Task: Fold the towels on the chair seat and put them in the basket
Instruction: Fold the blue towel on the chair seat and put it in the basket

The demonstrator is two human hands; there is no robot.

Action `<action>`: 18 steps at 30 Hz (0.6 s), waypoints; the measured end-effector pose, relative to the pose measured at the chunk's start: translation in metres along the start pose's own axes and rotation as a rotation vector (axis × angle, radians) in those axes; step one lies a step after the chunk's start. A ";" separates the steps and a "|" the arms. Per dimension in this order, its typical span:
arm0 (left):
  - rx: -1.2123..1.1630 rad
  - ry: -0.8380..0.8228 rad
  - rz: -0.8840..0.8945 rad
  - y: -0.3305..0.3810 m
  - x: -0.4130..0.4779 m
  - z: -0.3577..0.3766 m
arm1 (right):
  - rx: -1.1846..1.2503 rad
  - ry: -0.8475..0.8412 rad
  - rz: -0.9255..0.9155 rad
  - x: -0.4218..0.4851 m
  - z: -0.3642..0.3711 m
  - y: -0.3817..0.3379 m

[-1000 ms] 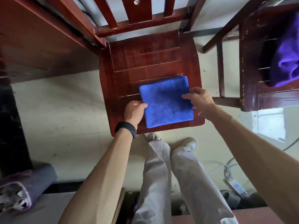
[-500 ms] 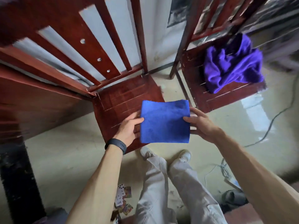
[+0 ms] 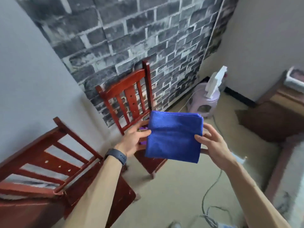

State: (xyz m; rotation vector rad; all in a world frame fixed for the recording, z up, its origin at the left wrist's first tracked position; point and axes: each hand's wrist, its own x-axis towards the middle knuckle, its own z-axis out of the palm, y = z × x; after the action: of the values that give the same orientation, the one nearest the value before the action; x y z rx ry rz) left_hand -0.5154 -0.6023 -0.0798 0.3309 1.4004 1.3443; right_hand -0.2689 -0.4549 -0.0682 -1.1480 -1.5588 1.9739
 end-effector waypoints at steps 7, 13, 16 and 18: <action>0.136 -0.207 0.149 0.086 0.040 0.178 | 0.117 0.226 -0.266 -0.040 -0.136 -0.080; 0.202 -0.367 0.197 0.120 0.078 0.303 | 0.153 0.410 -0.389 -0.059 -0.232 -0.113; 0.232 -0.431 0.203 0.127 0.107 0.358 | 0.153 0.490 -0.420 -0.053 -0.279 -0.119; 0.235 -0.471 0.199 0.131 0.131 0.394 | 0.156 0.540 -0.424 -0.043 -0.311 -0.126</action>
State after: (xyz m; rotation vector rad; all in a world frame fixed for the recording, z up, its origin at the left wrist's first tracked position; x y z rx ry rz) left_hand -0.3012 -0.2524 0.0656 0.9024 1.1437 1.1589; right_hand -0.0245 -0.2516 0.0475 -1.0622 -1.2132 1.3403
